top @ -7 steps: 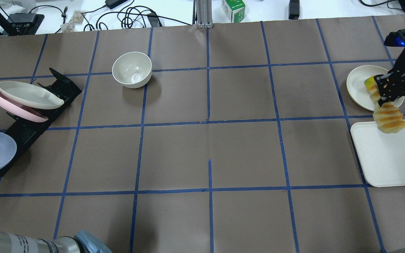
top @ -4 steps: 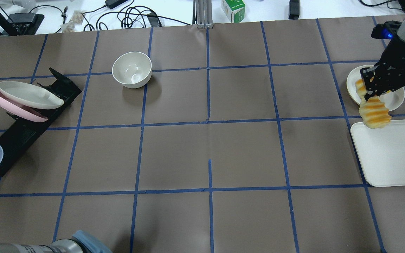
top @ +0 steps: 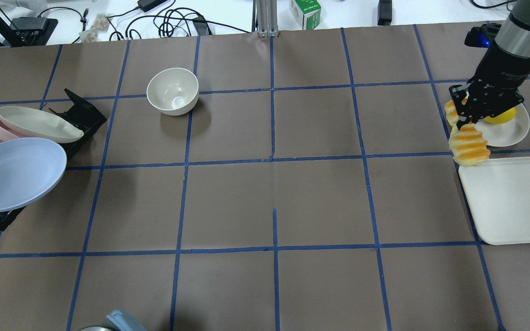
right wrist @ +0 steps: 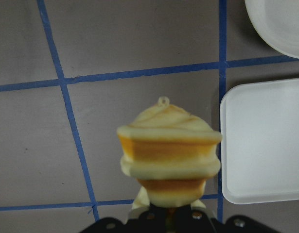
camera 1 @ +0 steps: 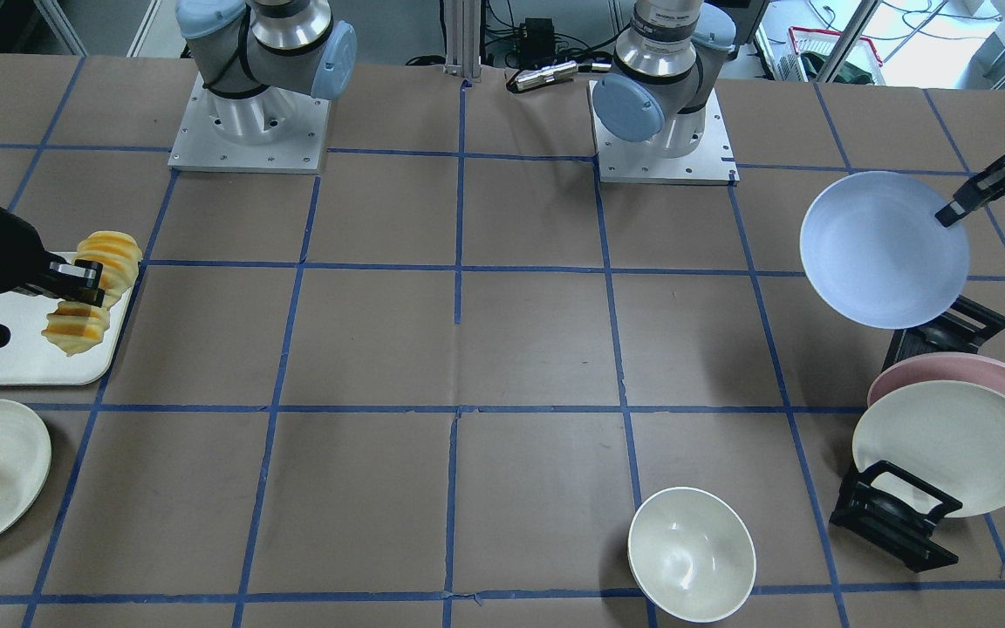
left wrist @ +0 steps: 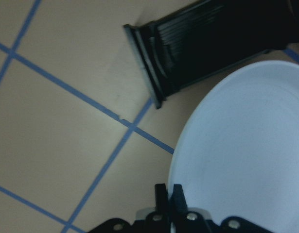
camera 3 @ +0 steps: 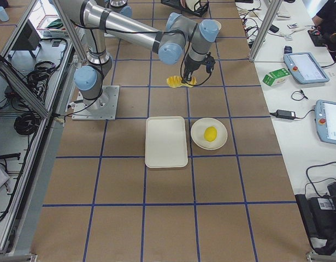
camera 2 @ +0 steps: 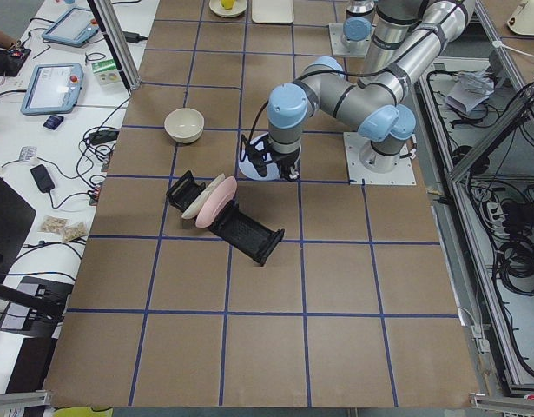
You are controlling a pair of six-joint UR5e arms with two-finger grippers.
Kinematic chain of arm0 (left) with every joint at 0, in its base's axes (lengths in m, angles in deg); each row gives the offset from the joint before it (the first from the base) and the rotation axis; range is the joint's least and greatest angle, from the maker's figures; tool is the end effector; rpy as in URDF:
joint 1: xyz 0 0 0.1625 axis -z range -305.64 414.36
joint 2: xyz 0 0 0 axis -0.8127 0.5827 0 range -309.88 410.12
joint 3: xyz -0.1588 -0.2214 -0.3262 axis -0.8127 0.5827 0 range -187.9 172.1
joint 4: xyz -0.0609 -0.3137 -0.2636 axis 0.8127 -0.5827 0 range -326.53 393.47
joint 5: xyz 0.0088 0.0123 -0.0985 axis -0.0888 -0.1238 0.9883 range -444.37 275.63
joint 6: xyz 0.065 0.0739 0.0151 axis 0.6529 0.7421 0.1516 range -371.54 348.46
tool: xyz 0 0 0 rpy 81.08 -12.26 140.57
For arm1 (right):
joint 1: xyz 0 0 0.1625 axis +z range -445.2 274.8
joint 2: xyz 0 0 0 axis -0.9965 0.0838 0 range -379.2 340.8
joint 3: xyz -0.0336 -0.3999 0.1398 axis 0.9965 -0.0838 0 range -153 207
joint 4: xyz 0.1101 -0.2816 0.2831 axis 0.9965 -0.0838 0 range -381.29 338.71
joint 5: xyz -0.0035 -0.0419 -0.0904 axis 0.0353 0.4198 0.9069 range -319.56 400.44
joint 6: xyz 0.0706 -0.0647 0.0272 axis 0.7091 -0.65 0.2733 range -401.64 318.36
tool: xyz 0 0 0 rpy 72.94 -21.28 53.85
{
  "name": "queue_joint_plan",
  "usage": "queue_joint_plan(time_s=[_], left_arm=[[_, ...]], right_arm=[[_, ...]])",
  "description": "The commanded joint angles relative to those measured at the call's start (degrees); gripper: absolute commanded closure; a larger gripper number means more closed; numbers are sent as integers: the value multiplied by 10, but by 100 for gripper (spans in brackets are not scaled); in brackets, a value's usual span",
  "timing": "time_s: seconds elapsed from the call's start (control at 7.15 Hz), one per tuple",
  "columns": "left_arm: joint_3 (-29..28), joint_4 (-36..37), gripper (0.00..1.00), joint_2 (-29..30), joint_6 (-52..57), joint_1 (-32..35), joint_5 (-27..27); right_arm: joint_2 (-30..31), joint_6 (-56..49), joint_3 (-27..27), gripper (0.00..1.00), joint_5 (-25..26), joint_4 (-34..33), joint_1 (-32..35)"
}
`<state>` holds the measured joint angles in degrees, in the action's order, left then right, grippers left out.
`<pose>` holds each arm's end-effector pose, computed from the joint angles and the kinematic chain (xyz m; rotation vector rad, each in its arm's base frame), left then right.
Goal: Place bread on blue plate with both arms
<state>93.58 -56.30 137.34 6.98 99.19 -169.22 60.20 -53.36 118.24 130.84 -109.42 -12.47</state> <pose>0.2196 -0.4188 0.4149 0.6977 -2.9027 -0.1165 -0.0323 -0.5505 0.3795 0.1473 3.0641 0.3596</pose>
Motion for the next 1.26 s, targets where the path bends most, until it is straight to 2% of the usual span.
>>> queue_joint_plan(time_s=[0.0,0.14,0.28,0.56,0.84,1.12], left_arm=[[35,-3,100,-20,-90,116,66],[38,28,100,-7,-134,187,73],[51,104,100,11,-213,260,73],[133,304,100,64,-386,411,72],[156,419,100,138,-541,500,72],[159,490,100,189,-604,549,67]], right_arm=[[0,2,1,100,0,6,3],[0,2,2,100,-3,7,5],[0,4,2,100,-18,8,7],[0,4,1,100,-21,7,18],[1,5,-2,100,-22,4,32],[-6,51,-14,100,-28,-4,65]])
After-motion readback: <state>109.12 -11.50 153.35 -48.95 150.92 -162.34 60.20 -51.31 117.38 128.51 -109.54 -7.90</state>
